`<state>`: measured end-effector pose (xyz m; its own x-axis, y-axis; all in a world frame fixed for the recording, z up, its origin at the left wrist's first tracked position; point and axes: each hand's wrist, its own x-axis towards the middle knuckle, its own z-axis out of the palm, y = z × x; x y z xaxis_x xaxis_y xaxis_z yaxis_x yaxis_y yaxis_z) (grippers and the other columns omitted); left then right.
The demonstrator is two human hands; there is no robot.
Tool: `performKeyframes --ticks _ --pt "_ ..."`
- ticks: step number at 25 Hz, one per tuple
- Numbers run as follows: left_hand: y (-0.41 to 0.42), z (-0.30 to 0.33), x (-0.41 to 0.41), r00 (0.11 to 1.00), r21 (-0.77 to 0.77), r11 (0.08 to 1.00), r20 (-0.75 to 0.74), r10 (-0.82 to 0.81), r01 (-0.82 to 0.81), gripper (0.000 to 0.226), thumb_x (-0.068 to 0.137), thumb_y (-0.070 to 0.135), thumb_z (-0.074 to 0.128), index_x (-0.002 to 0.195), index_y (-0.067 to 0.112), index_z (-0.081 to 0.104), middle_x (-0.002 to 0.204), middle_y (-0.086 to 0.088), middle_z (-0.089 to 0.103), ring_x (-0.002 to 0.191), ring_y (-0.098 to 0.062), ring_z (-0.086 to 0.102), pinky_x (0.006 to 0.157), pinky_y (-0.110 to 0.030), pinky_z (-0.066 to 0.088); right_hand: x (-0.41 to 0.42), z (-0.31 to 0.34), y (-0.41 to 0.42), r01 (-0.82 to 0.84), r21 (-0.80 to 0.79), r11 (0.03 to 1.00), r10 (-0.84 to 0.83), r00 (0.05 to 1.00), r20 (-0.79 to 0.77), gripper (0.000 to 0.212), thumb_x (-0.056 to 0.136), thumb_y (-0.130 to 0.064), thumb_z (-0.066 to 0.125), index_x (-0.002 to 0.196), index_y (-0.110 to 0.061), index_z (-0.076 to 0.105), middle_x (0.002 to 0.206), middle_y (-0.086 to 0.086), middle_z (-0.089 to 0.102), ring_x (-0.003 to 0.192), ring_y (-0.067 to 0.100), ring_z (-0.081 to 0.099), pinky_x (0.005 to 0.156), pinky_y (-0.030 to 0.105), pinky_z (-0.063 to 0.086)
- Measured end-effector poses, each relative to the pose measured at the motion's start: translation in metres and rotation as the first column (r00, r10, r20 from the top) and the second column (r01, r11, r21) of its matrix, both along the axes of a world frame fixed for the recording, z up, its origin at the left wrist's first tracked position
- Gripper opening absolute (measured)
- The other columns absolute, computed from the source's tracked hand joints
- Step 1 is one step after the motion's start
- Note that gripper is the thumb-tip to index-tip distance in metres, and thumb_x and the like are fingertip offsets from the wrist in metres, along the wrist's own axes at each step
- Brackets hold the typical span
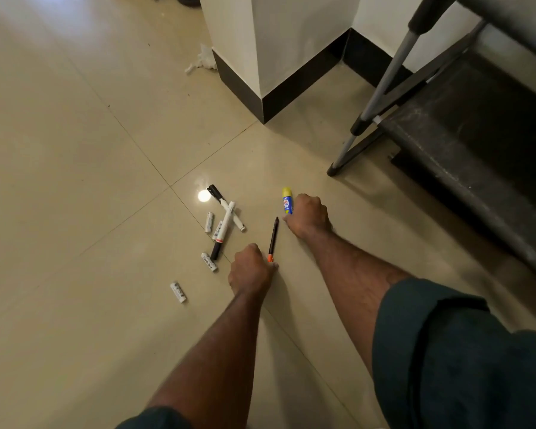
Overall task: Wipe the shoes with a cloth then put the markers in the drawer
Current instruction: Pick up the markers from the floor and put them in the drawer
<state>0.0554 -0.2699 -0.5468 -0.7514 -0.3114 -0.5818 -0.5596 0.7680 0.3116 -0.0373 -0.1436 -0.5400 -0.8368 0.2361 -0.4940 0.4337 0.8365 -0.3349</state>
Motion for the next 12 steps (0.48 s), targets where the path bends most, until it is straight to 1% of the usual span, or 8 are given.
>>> performKeyframes --ticks 2,5,7,8,9,10,11,12 --pt "0.0 0.0 -0.001 1.0 -0.016 1.0 -0.006 -0.023 0.023 0.02 0.084 0.031 0.069 0.099 0.019 0.064 0.103 -0.006 0.066 0.097 -0.031 0.066 0.082 -0.039 0.056 0.002 -0.001 -0.002 -0.009 0.026 1.0 0.009 1.0 0.018 0.036 0.089 -0.027 0.072 0.117 -0.008 0.06 0.121 0.014 0.061 0.112 0.035 0.06 0.074 0.034 0.045" --pt "-0.001 -0.001 0.003 0.998 -0.026 0.998 0.016 -0.057 0.057 0.023 0.086 0.027 0.059 0.106 0.015 0.062 0.106 -0.008 0.061 0.1 -0.032 0.063 0.077 -0.036 0.049 0.002 0.001 0.0 0.009 -0.014 1.0 -0.008 0.998 0.069 0.035 0.088 -0.021 0.071 0.117 -0.006 0.059 0.121 0.016 0.06 0.111 0.035 0.06 0.073 0.031 0.042" --pt "-0.003 -0.005 0.005 0.999 0.038 0.998 0.001 -0.039 0.039 0.023 0.086 0.027 0.058 0.104 0.013 0.06 0.104 -0.009 0.061 0.098 -0.033 0.062 0.075 -0.035 0.048 -0.001 0.004 0.009 0.046 -0.075 0.996 -0.036 0.99 0.137 0.037 0.084 -0.023 0.072 0.115 -0.005 0.062 0.117 0.016 0.064 0.106 0.033 0.064 0.071 0.029 0.044" --pt "-0.003 -0.008 0.004 0.999 0.099 0.994 -0.016 -0.034 0.036 0.02 0.087 0.026 0.059 0.101 0.012 0.061 0.102 -0.008 0.063 0.094 -0.032 0.062 0.075 -0.035 0.051 -0.002 0.007 0.016 0.07 -0.128 0.989 -0.045 0.981 0.191 0.035 0.082 -0.022 0.073 0.112 -0.004 0.066 0.109 0.016 0.068 0.097 0.03 0.067 0.069 0.028 0.046" --pt "-0.002 -0.009 0.0 0.999 0.164 0.986 -0.036 -0.035 0.04 0.017 0.087 0.024 0.06 0.099 0.011 0.062 0.098 -0.008 0.065 0.09 -0.03 0.063 0.076 -0.037 0.054 -0.003 0.013 0.024 0.1 -0.213 0.972 -0.046 0.968 0.248 0.03 0.082 -0.019 0.072 0.108 -0.003 0.069 0.099 0.016 0.071 0.083 0.027 0.069 0.065 0.028 0.048" --pt "0.0 -0.006 -0.004 0.999 0.237 0.971 -0.046 -0.025 0.035 0.014 0.088 0.022 0.063 0.096 0.011 0.063 0.094 -0.008 0.068 0.085 -0.029 0.065 0.075 -0.039 0.057 -0.003 0.023 0.033 0.129 -0.319 0.939 -0.03 0.954 0.299 0.024 0.084 -0.014 0.07 0.103 -0.001 0.071 0.089 0.016 0.071 0.07 0.024 0.066 0.062 0.028 0.05" --pt "0.002 -0.001 -0.01 0.999 0.306 0.952 -0.053 -0.005 0.021 0.01 0.088 0.019 0.064 0.093 0.01 0.063 0.089 -0.009 0.07 0.078 -0.029 0.067 0.068 -0.038 0.059 0.0 0.038 0.041 0.151 -0.418 0.896 -0.002 0.942 0.336 0.017 0.088 -0.011 0.067 0.1 0.0 0.07 0.084 0.016 0.069 0.063 0.02 0.062 0.061 0.028 0.05" --pt "0.005 0.007 -0.015 0.999 0.363 0.932 -0.048 0.015 0.003 0.008 0.089 0.016 0.065 0.092 0.009 0.063 0.087 -0.011 0.073 0.069 -0.028 0.068 0.057 -0.034 0.059 0.004 0.055 0.049 0.165 -0.501 0.85 0.022 0.938 0.346 0.011 0.091 -0.009 0.064 0.097 -0.001 0.069 0.083 0.015 0.067 0.061 0.017 0.061 0.061 0.028 0.05"
